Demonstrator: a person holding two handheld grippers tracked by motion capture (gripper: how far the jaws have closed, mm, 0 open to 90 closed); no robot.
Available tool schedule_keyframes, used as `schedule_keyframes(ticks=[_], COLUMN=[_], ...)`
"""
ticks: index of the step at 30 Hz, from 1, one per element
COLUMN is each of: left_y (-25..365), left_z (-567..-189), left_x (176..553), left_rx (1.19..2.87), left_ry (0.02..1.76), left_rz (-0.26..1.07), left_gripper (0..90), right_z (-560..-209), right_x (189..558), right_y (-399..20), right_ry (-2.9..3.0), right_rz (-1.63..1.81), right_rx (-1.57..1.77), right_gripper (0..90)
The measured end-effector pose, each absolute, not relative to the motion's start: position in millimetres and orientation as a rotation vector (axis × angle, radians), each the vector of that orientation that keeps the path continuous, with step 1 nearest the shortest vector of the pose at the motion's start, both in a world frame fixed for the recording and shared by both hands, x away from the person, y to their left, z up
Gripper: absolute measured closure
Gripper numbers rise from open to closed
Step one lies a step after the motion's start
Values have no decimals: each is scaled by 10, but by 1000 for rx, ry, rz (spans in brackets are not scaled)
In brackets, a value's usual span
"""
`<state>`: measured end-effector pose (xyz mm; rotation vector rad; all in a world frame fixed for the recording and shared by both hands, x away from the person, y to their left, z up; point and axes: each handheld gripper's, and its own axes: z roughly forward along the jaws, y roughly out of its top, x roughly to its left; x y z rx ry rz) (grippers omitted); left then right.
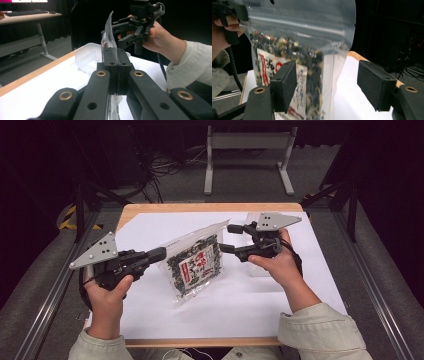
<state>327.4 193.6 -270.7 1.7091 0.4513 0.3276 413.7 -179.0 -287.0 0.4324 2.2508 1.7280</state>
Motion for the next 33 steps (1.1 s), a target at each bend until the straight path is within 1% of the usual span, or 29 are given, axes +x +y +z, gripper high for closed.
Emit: schedule_keyframes(ticks=[14,19,21,23,24,27,28,29,30,33], left_y=[1882,1874,1865,1861,1863,1886,1890,1881,1871,1859], left_z=[-2712,-2716,-2725,-2734,-2739,-2738,-2741,-2745,-2750,-2753], left_x=[3262,3262,3265,3272,3276,3280,3285,3290,3289,3289], left_rx=[1688,1685,1684,1683,1675,1671,1676,1687,1691,1701], left_ry=[408,403,406,410,414,423,435,440,447,453], left_rz=[293,284,280,277,275,285,292,295,295,315], left_gripper=[898,898,898,898,898,898,898,897,897,897], right_z=[-2930,-2949,-2949,-2946,-2945,-2933,-2928,-2924,-2921,-2930], right_x=[4244,4246,4233,4217,4210,4192,4187,4179,4168,4159], right_y=[-1634,-1591,-1580,-1580,-1581,-1610,-1627,-1642,-1648,-1654], right_ry=[2276,2284,2298,2317,2319,2317,2316,2328,2333,2364], right_rz=[1893,1946,1945,1927,1922,1925,1928,1921,1916,1872], right_rx=[340,296,273,243,241,235,224,201,172,147], right_gripper=[282,306,345,407,416,497,531,602,635,668])
